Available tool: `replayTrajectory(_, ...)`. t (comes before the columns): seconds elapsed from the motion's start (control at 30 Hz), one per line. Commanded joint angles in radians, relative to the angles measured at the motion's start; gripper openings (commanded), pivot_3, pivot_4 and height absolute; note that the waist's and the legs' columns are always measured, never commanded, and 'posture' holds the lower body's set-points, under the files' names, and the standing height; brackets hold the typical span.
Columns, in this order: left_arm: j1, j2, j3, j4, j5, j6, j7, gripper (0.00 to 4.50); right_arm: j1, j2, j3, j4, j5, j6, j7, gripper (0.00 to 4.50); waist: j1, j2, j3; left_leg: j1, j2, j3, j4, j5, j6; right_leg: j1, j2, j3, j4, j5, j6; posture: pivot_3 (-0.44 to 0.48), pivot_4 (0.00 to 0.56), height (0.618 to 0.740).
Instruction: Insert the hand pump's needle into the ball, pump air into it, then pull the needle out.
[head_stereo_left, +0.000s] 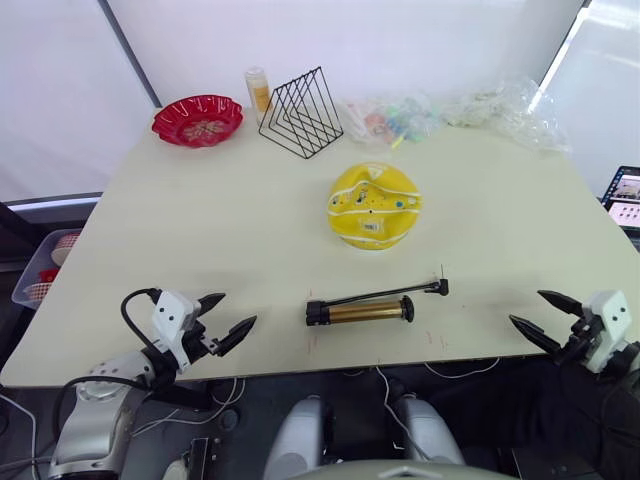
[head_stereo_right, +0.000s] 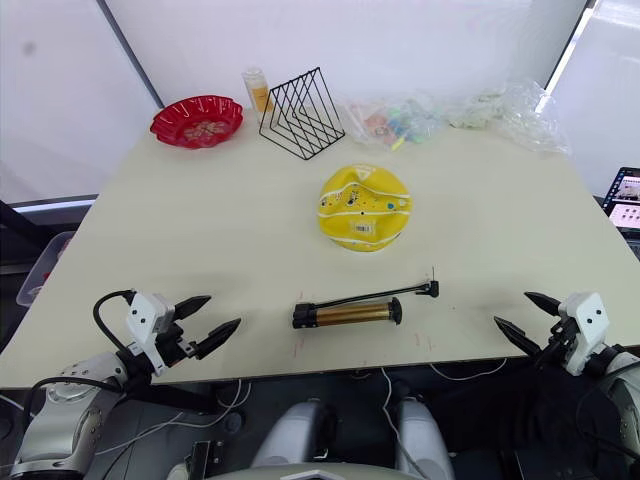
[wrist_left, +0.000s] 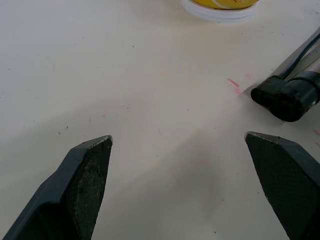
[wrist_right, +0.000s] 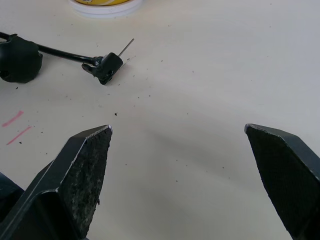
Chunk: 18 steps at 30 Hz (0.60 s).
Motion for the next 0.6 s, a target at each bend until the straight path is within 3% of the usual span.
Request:
replayTrajectory(0.03,-0.003,0.01,0.002,-0.017,-0.005,-0.011,-0.016,4.5,0.016,-0.01,-0.047,-0.066,0.026,-0.012,0.002,4.47,0.0,0.0,0.0,0.0,0.0,0.0,0.0,0.0,0.0,0.0,0.0,0.0,0.0,0.0,0.0,0.0,0.15,0.737)
replayTrajectory(0.4,-0.043,0.03,0.007,0.0,-0.008,-0.011,-0.055,4.5,0.038,0.011,-0.051,-0.114,0.045,-0.024,0.002,4.47,0.0,0.001,0.0,-0.001,0.0,0.0,0.0,0.0,0.0,-0.001,-0.001,0.0,0.0,0.0,0.0,0.0,0.15,0.737)
replayTrajectory(0.6,-0.135,0.054,-0.045,-0.004,-0.002,0.0,-0.11,4.5,0.062,0.018,-0.061,-0.153,0.074,-0.03,0.015,4.47,0.0,0.002,0.001,-0.001,-0.003,0.0,0.0,-0.001,0.001,0.0,-0.004,0.0,-0.001,-0.001,0.002,0.0,0.15,0.737)
